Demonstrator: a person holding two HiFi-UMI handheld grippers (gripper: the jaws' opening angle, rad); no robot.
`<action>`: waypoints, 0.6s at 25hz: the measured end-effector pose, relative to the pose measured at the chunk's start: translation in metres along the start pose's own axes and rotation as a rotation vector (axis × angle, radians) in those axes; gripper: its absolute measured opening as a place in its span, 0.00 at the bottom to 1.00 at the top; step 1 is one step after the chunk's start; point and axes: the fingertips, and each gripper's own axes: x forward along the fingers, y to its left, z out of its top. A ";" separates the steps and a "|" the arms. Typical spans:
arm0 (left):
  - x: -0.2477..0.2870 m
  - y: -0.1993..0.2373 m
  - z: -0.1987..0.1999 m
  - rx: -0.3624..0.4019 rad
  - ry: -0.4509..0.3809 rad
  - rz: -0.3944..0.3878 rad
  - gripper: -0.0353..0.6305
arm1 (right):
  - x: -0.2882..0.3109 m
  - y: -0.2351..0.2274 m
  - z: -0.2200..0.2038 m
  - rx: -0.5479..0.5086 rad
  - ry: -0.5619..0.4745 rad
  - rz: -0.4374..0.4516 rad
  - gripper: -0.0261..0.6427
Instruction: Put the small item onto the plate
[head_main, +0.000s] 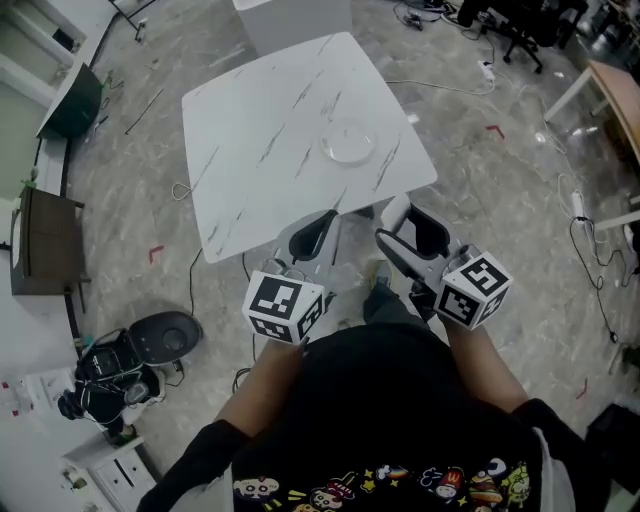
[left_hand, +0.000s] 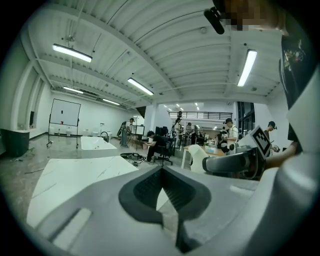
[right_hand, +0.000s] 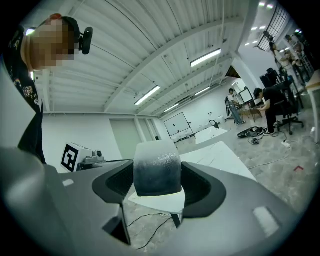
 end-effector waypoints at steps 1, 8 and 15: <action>0.014 0.006 0.000 -0.011 0.004 0.013 0.05 | 0.005 -0.014 0.003 0.006 0.008 0.008 0.52; 0.079 0.035 -0.004 -0.016 0.042 0.082 0.05 | 0.045 -0.088 0.014 0.033 0.078 0.068 0.52; 0.108 0.074 -0.026 -0.066 0.085 0.143 0.05 | 0.097 -0.129 -0.002 0.029 0.183 0.098 0.52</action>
